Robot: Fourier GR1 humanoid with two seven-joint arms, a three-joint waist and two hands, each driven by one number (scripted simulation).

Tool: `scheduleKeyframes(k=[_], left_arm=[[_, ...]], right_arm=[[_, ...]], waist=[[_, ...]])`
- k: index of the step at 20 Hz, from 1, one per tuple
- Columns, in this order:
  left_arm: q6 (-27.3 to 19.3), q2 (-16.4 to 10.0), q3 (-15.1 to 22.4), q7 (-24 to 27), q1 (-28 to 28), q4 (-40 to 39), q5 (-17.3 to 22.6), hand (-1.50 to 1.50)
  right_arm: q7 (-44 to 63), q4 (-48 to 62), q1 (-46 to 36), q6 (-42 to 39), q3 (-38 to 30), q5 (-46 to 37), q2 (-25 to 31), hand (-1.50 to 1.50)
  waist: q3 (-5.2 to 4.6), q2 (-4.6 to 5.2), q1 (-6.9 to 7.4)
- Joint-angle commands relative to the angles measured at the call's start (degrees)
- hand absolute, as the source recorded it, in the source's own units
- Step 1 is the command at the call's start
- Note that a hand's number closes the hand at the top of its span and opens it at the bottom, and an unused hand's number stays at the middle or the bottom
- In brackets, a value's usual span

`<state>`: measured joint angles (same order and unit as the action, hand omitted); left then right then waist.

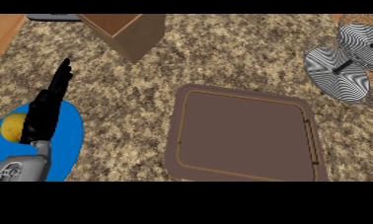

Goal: Pick the eggplant from the tray and place it in the tiered basket

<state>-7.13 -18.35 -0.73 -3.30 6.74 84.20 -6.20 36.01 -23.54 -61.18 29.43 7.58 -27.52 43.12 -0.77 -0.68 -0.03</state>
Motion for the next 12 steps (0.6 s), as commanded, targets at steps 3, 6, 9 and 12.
scheduleKeyframes(k=[3,6,9,12], left_arm=[[0.28,-0.01,-0.36,-1.75,1.47,0.25,-0.87,0.0],[1.24,-0.54,-1.64,1.53,-1.41,-0.25,-0.03,0.0],[0.95,-1.13,-3.51,-1.52,3.31,-2.27,0.48,0.0],[1.06,-0.94,-3.85,2.25,-1.61,-2.38,0.63,0.0]], right_arm=[[0.31,-7.57,3.42,4.99,-2.63,-0.09,3.91,-1.5],[8.97,-14.43,6.13,3.54,-1.98,-1.38,5.98,-1.5],[15.64,-20.93,7.64,1.13,-3.04,-0.54,7.99,-1.5],[18.31,-28.32,14.84,0.27,-6.4,4.25,9.13,-1.5]], waist=[[0.74,0.4,-0.5],[0.68,0.02,-1.19],[0.64,-0.09,-2.08],[0.63,-0.49,-3.08]])
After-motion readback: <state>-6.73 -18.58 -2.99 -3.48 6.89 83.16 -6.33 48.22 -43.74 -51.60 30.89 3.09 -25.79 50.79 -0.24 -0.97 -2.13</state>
